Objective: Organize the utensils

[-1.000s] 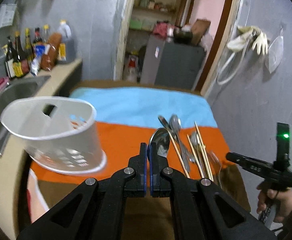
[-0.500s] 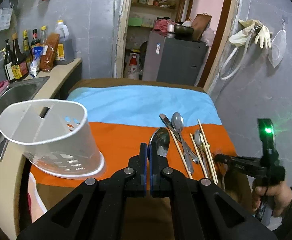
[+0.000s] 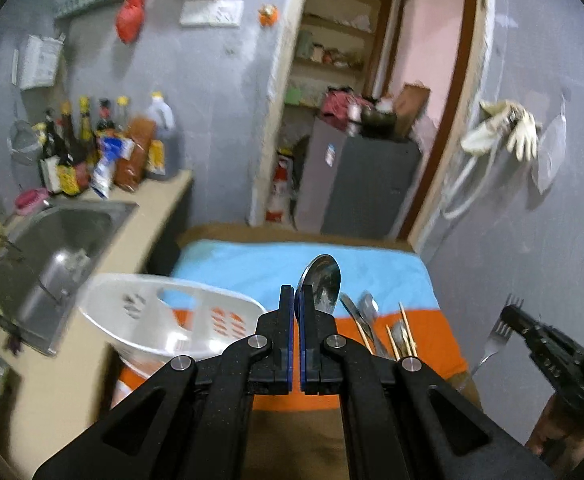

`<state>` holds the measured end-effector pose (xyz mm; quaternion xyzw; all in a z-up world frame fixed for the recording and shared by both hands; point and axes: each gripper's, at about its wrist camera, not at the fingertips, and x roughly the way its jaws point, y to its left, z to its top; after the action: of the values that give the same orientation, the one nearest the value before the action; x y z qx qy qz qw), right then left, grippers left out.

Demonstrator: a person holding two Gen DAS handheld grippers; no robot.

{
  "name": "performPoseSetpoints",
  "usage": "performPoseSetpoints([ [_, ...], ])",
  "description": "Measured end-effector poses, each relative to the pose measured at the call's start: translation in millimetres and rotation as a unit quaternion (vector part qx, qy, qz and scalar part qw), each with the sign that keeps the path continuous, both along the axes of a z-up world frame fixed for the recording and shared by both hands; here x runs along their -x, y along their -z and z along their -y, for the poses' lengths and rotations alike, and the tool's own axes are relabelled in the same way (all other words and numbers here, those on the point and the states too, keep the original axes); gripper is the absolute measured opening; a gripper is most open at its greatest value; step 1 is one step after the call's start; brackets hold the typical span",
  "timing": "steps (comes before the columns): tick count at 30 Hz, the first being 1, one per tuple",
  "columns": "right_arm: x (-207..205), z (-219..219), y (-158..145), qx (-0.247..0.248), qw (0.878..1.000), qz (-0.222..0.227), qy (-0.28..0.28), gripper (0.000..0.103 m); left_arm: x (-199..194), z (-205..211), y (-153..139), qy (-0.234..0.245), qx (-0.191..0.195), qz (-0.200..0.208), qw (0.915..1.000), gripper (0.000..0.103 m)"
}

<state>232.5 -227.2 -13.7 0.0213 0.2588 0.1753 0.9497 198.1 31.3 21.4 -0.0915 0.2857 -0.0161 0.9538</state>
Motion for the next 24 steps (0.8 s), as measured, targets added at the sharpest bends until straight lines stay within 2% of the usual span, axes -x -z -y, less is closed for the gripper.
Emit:
performPoseSetpoints([
  [5,-3.1,-44.7,-51.0,-0.021,0.996,0.079,-0.037,0.000,6.7,-46.2,-40.2,-0.063,-0.036,0.031,0.9969,0.000],
  [8,-9.4,-77.8,-71.4,-0.028,0.991,0.117,-0.058,0.000,4.3,-83.9,-54.0,-0.129,-0.065,0.044,0.9885,0.000],
  [10,-15.4,-103.4,-79.9,-0.025,0.987,0.143,-0.067,0.000,1.8,-107.7,-54.4,-0.163,-0.069,0.047,0.9831,0.000],
  [15,-30.1,-157.7,-79.2,-0.002,0.980,0.182,-0.078,0.000,-13.5,-152.6,-36.5,-0.224,-0.083,0.065,0.9688,0.000],
  [17,-33.5,-174.0,-70.9,0.015,0.978,0.187,-0.086,0.000,-21.6,-162.9,-22.2,-0.232,-0.087,0.053,0.9674,0.000],
  [21,-48.2,-205.8,-44.5,0.041,0.980,0.162,-0.111,0.000,-39.5,-176.1,15.3,-0.249,-0.089,0.025,0.9640,0.000],
  [24,-50.1,-219.1,-28.0,0.061,0.978,0.155,-0.123,0.000,-42.7,-174.8,30.2,-0.245,-0.094,0.019,0.9649,0.000],
])
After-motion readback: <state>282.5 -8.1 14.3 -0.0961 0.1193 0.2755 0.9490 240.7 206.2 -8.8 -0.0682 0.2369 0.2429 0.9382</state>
